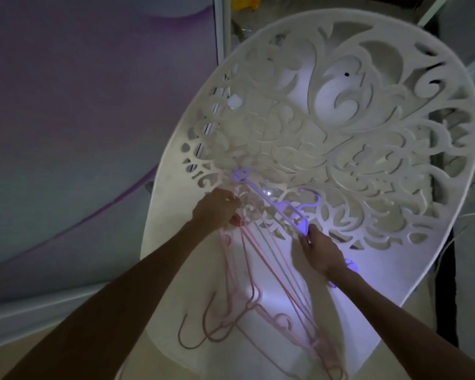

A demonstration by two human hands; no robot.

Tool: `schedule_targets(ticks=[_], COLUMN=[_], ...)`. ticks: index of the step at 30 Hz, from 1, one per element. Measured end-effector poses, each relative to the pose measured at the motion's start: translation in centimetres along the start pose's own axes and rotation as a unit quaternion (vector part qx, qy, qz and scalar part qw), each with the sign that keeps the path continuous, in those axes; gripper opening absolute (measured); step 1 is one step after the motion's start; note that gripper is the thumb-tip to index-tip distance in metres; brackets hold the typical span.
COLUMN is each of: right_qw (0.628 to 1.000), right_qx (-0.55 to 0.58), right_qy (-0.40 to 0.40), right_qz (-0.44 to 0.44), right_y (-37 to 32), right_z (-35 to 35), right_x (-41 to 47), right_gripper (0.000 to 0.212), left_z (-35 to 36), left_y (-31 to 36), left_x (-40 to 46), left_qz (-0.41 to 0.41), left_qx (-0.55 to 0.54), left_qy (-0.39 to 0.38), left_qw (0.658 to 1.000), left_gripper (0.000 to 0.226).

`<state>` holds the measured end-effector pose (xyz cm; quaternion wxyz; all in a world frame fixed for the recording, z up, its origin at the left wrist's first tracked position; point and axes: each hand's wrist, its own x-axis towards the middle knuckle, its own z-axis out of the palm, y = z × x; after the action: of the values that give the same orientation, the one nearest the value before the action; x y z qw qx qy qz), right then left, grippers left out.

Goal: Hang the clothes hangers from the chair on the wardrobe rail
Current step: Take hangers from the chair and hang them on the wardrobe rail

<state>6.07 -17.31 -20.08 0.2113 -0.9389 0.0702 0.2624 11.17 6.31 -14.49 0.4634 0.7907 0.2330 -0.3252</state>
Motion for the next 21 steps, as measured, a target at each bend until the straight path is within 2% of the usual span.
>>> schedule_targets(ticks=[4, 7, 9, 12, 17, 21], right_qw=[1.000, 0.999, 0.998, 0.995, 0.991, 0.980], right_qx=[0.009, 0.008, 0.019, 0.032, 0.011, 0.106], right_qy=[0.008, -0.008, -0.021, -0.046, -0.060, -0.139], right_qz=[-0.016, -0.033, -0.047, -0.082, -0.117, -0.091], right_y=[0.3, 0.6, 0.6, 0.7, 0.9, -0.7], right_z=[0.0, -1.1, -2.2, -4.3, -8.5, -13.7], right_x=[-0.9, -1.1, -1.2, -2.0, -5.9, -11.8], right_gripper=[0.019, 0.021, 0.023, 0.025, 0.025, 0.032], left_z=[-0.4, -0.9, -1.2, -1.5, -1.2, -0.9], left_y=[-3.7, -5.2, -5.4, -5.0, -2.6, -1.7], left_x=[-0.9, -1.8, -2.7, -4.6, -10.9, -18.2], left_qz=[-0.005, -0.033, -0.040, -0.061, -0.090, -0.079], left_qx=[0.093, 0.005, -0.014, -0.082, -0.198, -0.252], left_qy=[0.046, 0.023, 0.026, 0.027, 0.026, 0.052], left_qw=[0.995, 0.999, 0.999, 0.994, 0.976, 0.963], left_gripper=[0.029, 0.025, 0.022, 0.009, 0.023, 0.027])
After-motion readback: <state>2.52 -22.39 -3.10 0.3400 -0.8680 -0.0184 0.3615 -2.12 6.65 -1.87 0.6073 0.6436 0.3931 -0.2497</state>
